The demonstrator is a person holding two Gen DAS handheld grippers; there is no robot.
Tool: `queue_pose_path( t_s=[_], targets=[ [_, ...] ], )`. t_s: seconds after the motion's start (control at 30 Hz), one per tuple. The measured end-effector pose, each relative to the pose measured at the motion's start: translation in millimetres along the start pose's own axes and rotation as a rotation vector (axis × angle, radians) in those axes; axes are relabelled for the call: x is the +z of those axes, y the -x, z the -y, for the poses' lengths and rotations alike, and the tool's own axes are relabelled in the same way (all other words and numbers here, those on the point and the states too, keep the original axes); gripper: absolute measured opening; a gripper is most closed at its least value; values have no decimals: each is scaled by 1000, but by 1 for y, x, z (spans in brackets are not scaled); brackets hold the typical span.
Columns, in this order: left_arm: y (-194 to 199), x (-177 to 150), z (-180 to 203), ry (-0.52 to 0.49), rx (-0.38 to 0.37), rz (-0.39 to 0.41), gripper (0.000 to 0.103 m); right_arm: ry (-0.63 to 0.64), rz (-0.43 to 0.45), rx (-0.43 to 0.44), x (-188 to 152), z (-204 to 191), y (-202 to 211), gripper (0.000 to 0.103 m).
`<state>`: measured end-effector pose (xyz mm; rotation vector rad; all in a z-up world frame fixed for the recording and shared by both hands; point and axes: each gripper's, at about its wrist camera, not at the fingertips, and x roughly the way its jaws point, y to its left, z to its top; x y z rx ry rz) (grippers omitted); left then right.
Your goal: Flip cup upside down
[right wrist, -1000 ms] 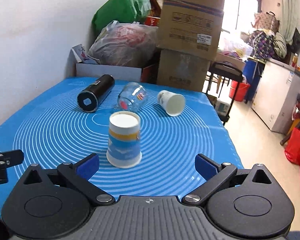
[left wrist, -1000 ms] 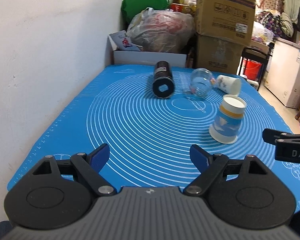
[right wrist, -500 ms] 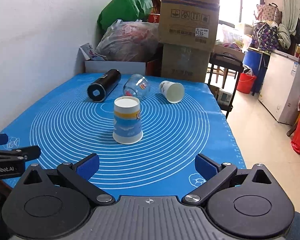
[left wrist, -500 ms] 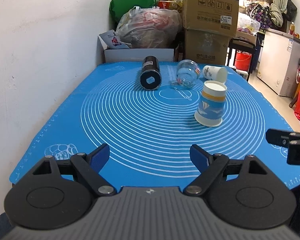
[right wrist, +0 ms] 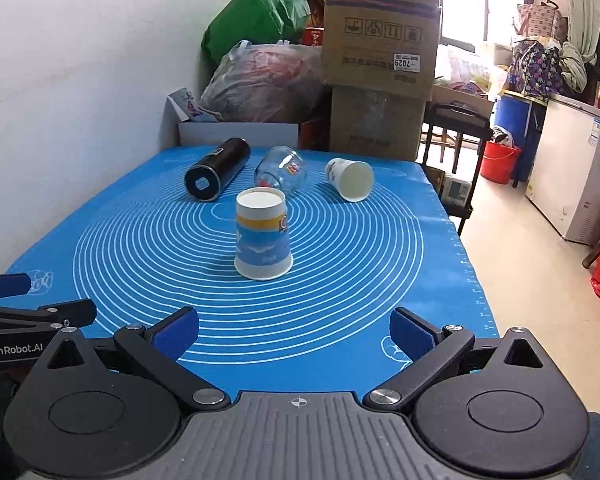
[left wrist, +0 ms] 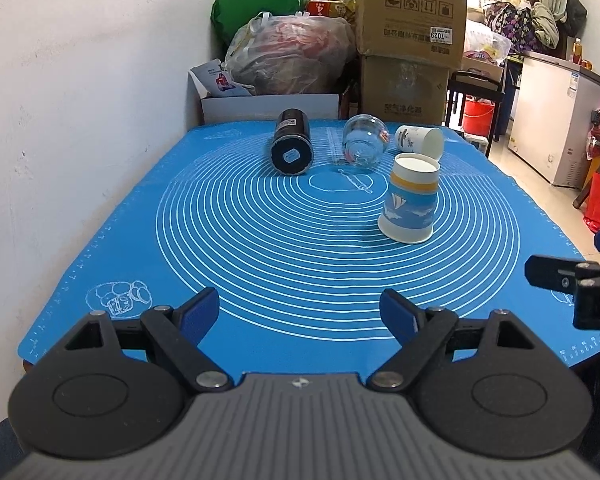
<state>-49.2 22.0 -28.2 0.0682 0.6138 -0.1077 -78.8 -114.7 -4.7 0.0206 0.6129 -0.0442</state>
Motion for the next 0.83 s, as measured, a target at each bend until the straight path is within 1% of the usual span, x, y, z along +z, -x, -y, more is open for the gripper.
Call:
queue_pose_path(
  t_s=[0.83],
  targets=[
    [1,0,2,-9,9,-4,87,7,-5,22,-5,-6,7,103]
  ],
)
